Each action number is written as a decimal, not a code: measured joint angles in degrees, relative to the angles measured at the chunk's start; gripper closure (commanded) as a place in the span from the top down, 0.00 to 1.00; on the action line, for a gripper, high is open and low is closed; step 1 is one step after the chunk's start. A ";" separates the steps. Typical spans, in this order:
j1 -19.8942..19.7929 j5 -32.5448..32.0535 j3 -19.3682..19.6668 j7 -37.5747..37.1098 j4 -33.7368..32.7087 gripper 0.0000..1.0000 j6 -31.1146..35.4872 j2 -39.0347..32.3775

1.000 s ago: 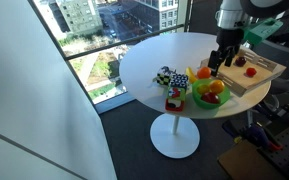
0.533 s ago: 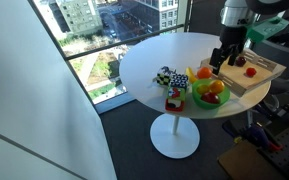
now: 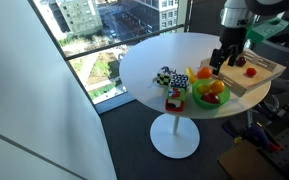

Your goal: Put the apple in the green bowl

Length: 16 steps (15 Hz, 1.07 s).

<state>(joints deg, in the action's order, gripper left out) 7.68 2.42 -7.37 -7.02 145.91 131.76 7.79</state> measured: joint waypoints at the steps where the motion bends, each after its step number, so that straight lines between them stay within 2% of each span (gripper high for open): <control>1: 0.00 0.00 -0.01 0.00 0.00 1.00 0.00 0.00; 9: -0.41 -0.05 0.11 -0.17 -0.18 1.00 -0.21 2.21; 16: -2.82 -0.64 0.48 -2.09 -0.17 1.00 -4.46 7.85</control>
<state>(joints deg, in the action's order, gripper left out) 4.86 1.79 -6.88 -9.11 145.74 127.30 15.64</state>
